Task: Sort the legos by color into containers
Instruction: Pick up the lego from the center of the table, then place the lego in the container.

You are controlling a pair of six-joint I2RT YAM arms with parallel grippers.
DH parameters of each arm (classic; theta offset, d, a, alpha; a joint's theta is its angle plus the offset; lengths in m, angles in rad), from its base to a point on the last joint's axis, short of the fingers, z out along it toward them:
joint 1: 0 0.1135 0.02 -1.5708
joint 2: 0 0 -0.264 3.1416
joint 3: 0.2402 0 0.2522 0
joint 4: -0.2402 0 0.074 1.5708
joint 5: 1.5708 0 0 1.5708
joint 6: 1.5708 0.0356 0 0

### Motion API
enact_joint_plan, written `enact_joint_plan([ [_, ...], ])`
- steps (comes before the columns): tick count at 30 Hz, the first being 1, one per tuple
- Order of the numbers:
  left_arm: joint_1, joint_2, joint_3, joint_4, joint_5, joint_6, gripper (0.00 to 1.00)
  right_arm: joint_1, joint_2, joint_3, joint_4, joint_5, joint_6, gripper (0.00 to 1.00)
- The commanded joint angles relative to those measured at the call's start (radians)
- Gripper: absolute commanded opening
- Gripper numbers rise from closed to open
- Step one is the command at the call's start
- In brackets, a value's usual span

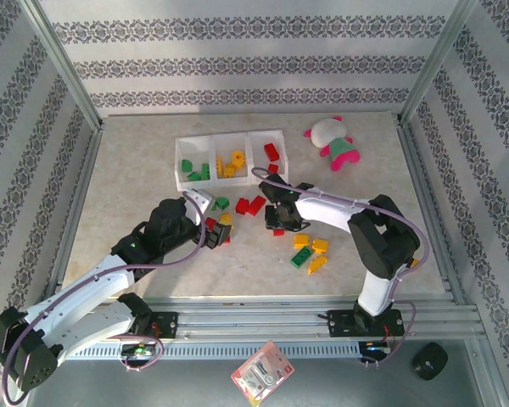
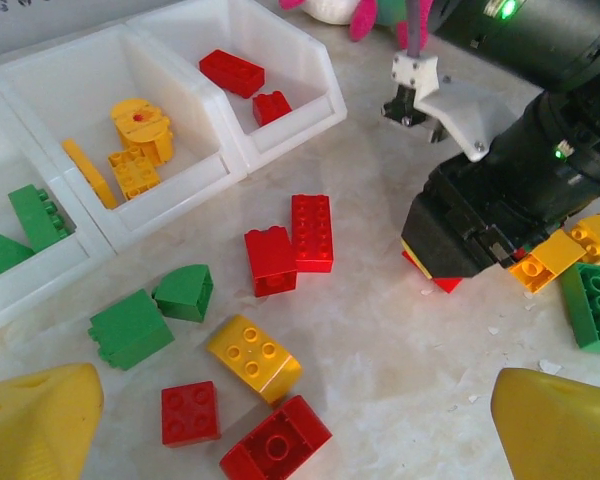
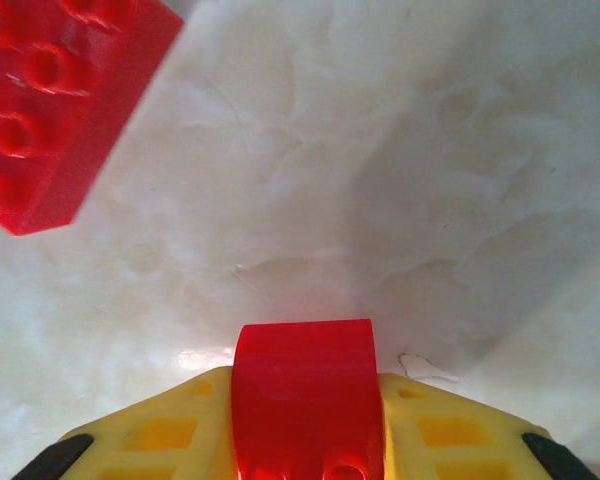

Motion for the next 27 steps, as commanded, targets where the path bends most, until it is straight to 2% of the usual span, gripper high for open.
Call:
enact_joint_plan([
  [1, -0.012, -0.002, -0.01, 0.08, 0.035, -0.024, 0.99, -0.026, -0.077, 0.055, 0.002, 0.051, -0.037, 0.3],
  [5, -0.021, 0.022, -0.011, 0.118, 0.052, -0.034, 0.99, -0.077, -0.075, 0.122, 0.035, 0.076, -0.083, 0.3],
  [9, -0.031, 0.039, -0.005, 0.128, 0.063, -0.036, 0.99, -0.13, -0.01, 0.231, 0.079, 0.105, -0.149, 0.3],
  [20, -0.03, 0.063, 0.005, 0.166, 0.103, -0.019, 0.99, -0.199, 0.297, 0.549, 0.206, 0.062, -0.247, 0.3],
  [25, -0.03, 0.077, 0.005, 0.161, 0.098, -0.028, 0.99, -0.198, 0.401, 0.649, 0.208, 0.045, -0.277, 0.34],
  [27, -0.029, 0.077, 0.008, 0.154, 0.088, -0.028, 0.99, -0.198, 0.414, 0.666, 0.204, 0.045, -0.286, 0.4],
])
